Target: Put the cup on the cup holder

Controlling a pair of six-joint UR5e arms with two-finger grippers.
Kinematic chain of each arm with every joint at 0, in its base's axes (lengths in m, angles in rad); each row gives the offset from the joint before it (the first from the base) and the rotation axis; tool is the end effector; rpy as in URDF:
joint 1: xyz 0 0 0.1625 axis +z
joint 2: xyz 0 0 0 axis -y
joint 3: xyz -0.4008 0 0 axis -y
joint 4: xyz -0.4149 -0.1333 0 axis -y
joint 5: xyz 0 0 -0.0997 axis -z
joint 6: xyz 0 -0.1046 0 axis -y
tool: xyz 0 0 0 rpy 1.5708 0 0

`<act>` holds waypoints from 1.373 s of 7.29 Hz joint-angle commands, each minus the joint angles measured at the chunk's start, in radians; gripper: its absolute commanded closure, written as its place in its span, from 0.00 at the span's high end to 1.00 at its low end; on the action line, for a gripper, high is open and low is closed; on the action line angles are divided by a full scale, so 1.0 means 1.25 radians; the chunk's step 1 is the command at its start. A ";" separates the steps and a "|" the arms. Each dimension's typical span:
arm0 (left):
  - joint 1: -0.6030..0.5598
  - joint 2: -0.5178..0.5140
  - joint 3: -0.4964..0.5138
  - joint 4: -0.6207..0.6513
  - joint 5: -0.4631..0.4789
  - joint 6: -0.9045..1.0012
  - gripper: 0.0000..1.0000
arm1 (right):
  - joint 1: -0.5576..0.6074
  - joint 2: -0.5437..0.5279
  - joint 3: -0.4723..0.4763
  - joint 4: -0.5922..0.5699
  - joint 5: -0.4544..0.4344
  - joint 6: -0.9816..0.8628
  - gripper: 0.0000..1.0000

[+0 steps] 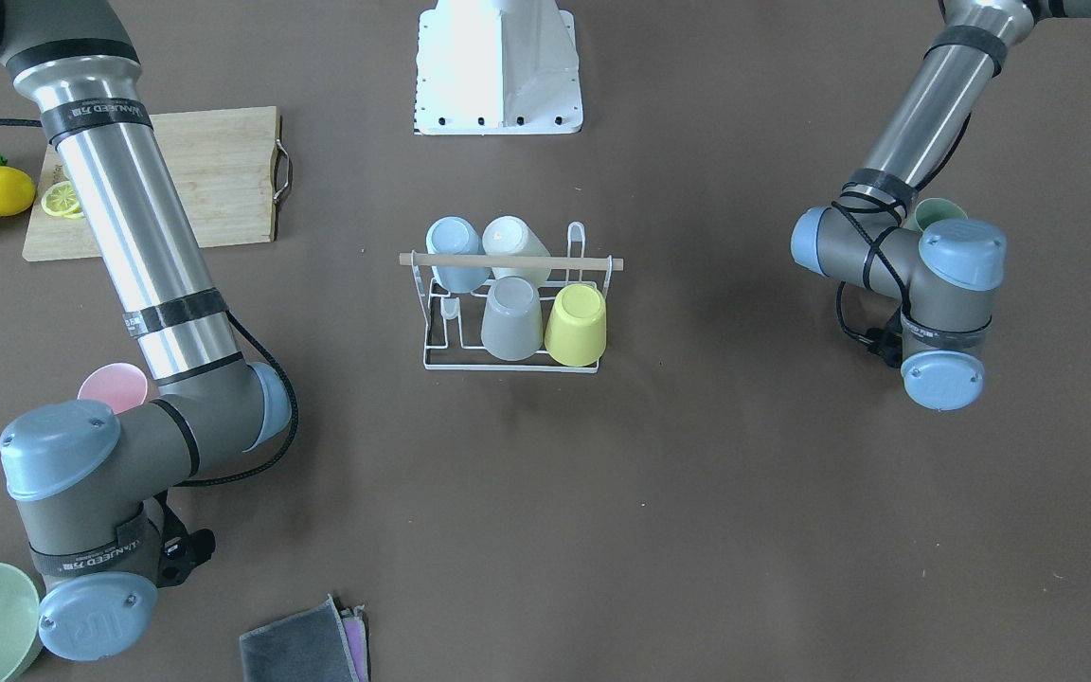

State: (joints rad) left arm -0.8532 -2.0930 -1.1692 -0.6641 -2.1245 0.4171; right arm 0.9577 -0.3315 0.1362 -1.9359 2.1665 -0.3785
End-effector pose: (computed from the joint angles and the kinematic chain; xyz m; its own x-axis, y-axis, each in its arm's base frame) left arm 0.3482 -0.5181 0.5934 0.6213 0.4707 -0.6264 -0.7835 0.3737 -0.4964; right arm -0.4134 -0.7172 0.4998 0.6084 -0.4719 0.6380 0.7665 0.5579 -0.3183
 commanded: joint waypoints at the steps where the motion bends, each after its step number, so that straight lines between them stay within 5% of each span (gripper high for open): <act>1: 0.001 0.000 -0.003 0.008 0.000 0.000 0.98 | -0.013 0.000 -0.024 0.000 0.001 -0.011 1.00; 10: 0.011 0.019 -0.045 0.042 -0.032 -0.004 0.98 | -0.014 0.023 -0.059 -0.009 -0.007 -0.024 1.00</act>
State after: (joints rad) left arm -0.8396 -2.0694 -1.2072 -0.6183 -2.1643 0.4164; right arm 0.9404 -0.3055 0.0667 -1.9431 2.1605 -0.4074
